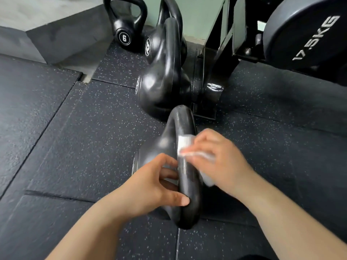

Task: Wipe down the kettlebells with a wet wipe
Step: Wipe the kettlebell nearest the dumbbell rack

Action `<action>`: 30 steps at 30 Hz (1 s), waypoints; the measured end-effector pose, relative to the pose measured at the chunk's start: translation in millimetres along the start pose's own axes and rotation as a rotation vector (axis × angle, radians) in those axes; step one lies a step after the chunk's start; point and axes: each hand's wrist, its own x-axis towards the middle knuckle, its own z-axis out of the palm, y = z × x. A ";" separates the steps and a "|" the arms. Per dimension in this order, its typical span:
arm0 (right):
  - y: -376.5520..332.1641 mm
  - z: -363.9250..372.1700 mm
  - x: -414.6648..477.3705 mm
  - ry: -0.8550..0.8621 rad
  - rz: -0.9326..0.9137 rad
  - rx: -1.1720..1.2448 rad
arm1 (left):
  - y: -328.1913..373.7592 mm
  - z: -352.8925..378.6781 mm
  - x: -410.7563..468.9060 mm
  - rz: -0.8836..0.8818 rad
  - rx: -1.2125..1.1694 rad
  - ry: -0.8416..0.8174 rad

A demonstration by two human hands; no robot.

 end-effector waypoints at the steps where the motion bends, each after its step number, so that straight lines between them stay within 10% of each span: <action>1: -0.7 -3.7 16.1 0.044 0.021 -0.028 | 0.8 -0.5 0.5 0.001 -0.001 -0.005; 25: 6.5 -5.4 46.5 0.224 0.059 0.044 | -1.1 -0.4 -2.7 0.063 0.185 0.047; 30: 7.6 1.4 -28.3 -0.009 0.003 0.215 | -1.2 1.2 -2.9 0.106 0.163 0.074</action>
